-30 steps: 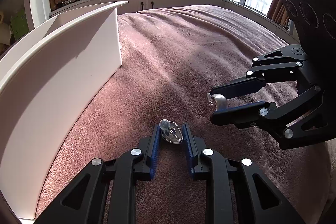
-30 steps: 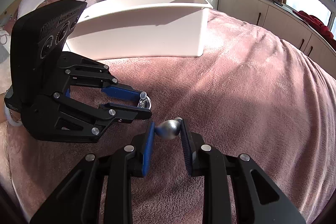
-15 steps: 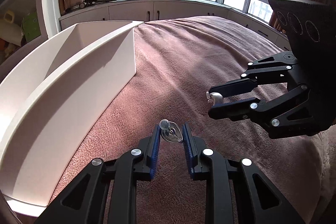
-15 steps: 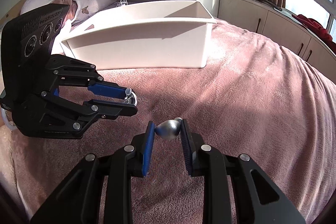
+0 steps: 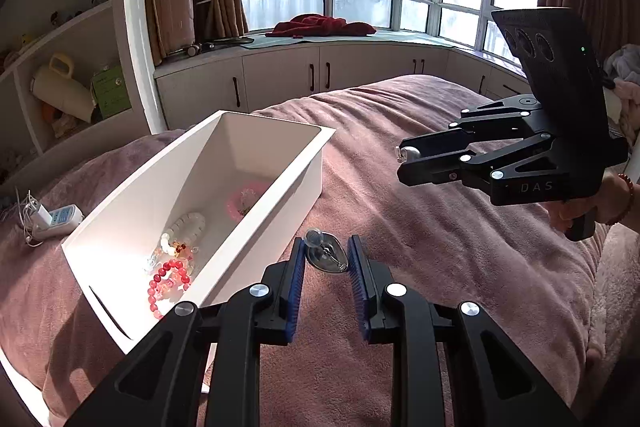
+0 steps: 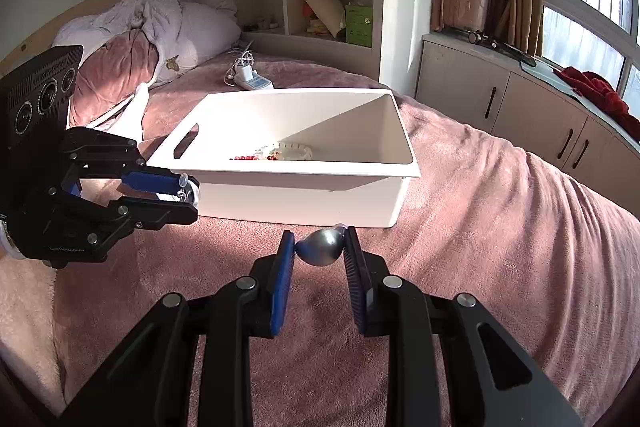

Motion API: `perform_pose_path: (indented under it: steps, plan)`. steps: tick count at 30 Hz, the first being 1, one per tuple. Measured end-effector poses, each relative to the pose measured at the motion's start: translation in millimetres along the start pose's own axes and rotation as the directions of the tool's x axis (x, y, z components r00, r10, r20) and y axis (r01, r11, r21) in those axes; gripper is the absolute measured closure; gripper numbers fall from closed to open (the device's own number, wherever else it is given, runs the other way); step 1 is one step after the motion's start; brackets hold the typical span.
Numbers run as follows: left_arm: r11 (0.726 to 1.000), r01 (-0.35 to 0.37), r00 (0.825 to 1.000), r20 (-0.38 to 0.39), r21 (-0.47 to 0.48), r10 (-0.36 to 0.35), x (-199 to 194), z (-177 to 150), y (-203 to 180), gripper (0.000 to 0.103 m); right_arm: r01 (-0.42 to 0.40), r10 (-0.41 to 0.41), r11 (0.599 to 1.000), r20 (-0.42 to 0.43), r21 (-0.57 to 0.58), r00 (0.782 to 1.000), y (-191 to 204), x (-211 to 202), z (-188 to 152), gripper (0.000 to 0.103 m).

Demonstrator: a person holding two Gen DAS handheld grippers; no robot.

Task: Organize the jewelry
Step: 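Carry both silver charms up and over the white box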

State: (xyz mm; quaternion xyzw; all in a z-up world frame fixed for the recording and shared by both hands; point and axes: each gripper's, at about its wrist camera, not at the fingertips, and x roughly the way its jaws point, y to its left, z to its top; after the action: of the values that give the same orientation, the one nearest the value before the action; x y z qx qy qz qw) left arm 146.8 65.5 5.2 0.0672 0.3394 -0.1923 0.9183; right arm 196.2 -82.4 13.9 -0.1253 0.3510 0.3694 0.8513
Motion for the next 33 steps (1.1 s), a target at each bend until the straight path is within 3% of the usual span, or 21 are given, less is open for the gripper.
perform_pose_path:
  steps: [10, 17, 22, 28, 31, 33]
  plan:
    - [0.997, -0.069, 0.996, 0.061, -0.035, 0.071, -44, 47, 48, 0.077, 0.023, -0.022, 1.000, 0.062, -0.010, 0.998, -9, -5, 71, 0.077]
    - [0.990, -0.070, 0.997, 0.007, -0.122, 0.071, -35, 74, 96, 0.077, -0.010, 0.007, 0.997, 0.040, 0.076, 0.999, -21, 18, 110, 0.077]
    - [0.977, -0.093, 0.991, -0.112, -0.194, 0.072, 2, 76, 131, 0.077, -0.033, 0.044, 0.987, -0.067, 0.154, 0.997, -29, 59, 133, 0.077]
    - [0.957, -0.121, 0.964, -0.260, -0.262, 0.051, 46, 68, 159, 0.077, -0.021, 0.060, 0.981, -0.204, 0.191, 0.977, -25, 114, 145, 0.077]
    - [0.956, -0.148, 0.939, -0.339, -0.255, 0.055, 70, 60, 162, 0.077, 0.028, 0.024, 0.985, -0.301, 0.169, 0.953, -20, 145, 143, 0.077]
    - [0.951, -0.163, 0.916, -0.397, -0.264, 0.047, 84, 53, 162, 0.077, 0.074, -0.006, 0.985, -0.396, 0.157, 0.918, -19, 171, 136, 0.077]
